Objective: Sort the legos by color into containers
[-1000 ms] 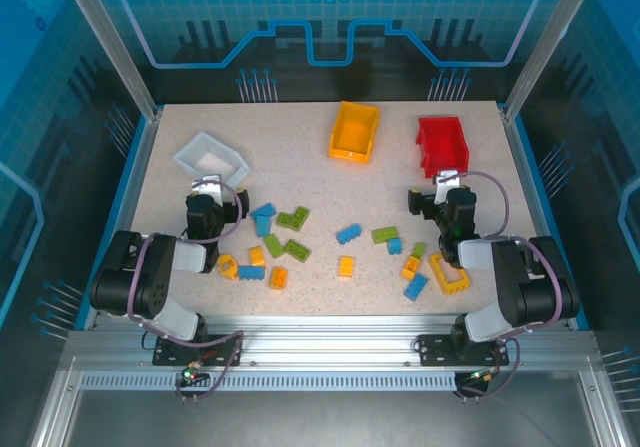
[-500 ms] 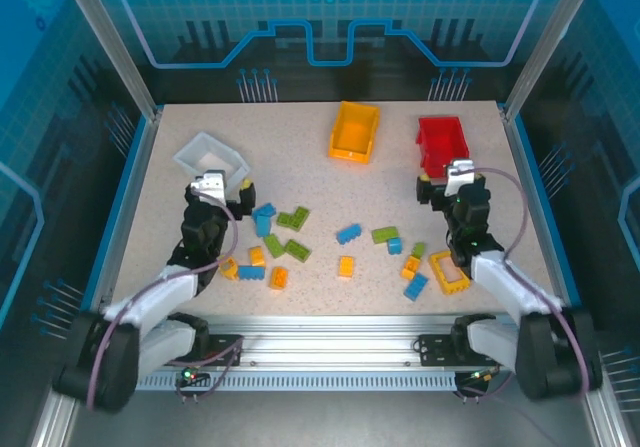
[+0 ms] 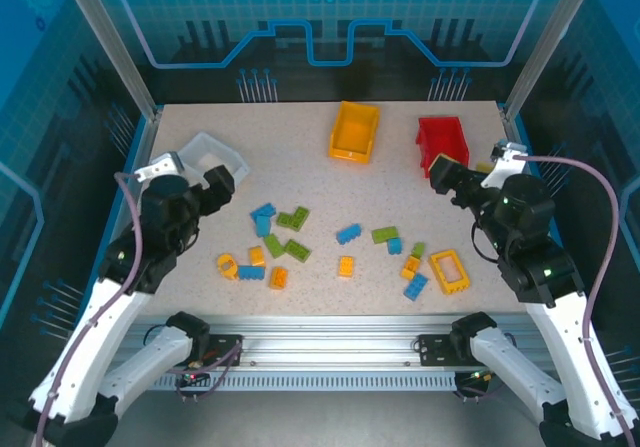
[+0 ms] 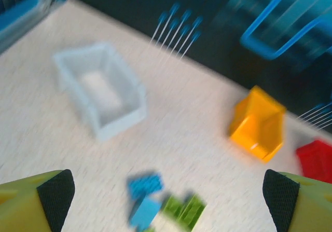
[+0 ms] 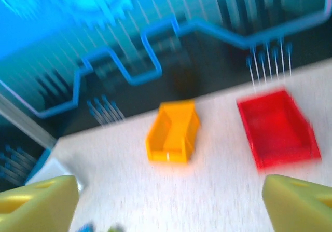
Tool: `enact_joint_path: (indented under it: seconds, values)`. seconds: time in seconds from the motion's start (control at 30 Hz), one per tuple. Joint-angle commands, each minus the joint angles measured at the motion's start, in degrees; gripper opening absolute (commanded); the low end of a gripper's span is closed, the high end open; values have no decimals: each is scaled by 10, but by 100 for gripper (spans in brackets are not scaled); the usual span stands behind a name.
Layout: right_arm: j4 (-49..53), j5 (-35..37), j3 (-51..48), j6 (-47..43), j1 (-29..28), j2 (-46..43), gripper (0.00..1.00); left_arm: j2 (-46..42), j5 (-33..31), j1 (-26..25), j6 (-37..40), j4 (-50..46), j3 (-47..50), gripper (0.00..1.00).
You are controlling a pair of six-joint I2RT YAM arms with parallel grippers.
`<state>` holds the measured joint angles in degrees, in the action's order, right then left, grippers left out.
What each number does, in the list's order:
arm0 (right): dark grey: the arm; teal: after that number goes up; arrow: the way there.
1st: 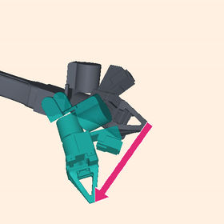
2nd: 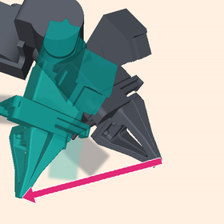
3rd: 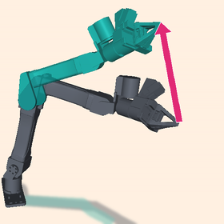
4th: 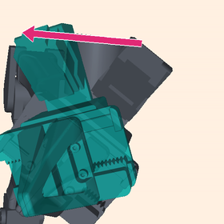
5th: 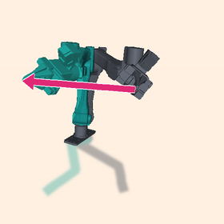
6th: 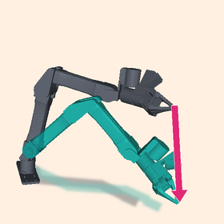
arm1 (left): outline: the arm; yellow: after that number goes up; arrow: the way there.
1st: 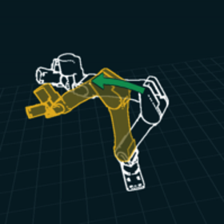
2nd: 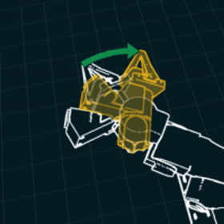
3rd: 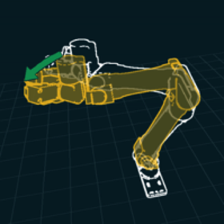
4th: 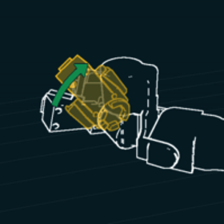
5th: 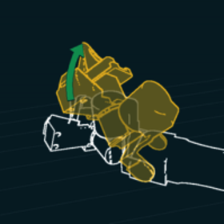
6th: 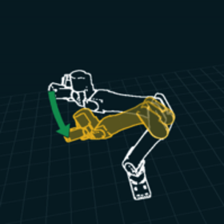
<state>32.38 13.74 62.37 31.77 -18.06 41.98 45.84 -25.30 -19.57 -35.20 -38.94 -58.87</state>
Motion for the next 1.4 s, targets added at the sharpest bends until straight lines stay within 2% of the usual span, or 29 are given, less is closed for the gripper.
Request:
enact_joint_path:
  seconds: [0.0,0.07,0.13,0.2,0.43,0.6,0.77,0.97,1.2,1.37]
  values:
    - [152,-41,29,31,-11,15,88,31,20,15,-72,-165,-25,96]
    - [153,-54,35,24,-20,27,88,60,52,58,-57,-163,-33,94]
    - [150,-57,41,17,-30,51,87,108,117,133,-45,-148,-42,93]
    - [141,-71,48,14,-34,78,87,158,151,174,-33,-120,-53,90]
    - [100,-113,83,-10,-37,161,87,342,173,236,-29,-26,-113,84]
    - [88,-166,120,-28,-40,210,88,461,218,285,-18,9,-172,72]
    - [61,-204,127,-28,-49,232,88,549,198,298,13,-2,-227,69]
    - [51,-224,134,-24,-56,256,88,618,213,305,35,26,-250,64]
    - [58,-224,134,-31,-56,264,88,662,226,304,69,32,-283,41]
    - [64,-200,135,-37,-50,282,88,677,255,293,130,42,-297,23]
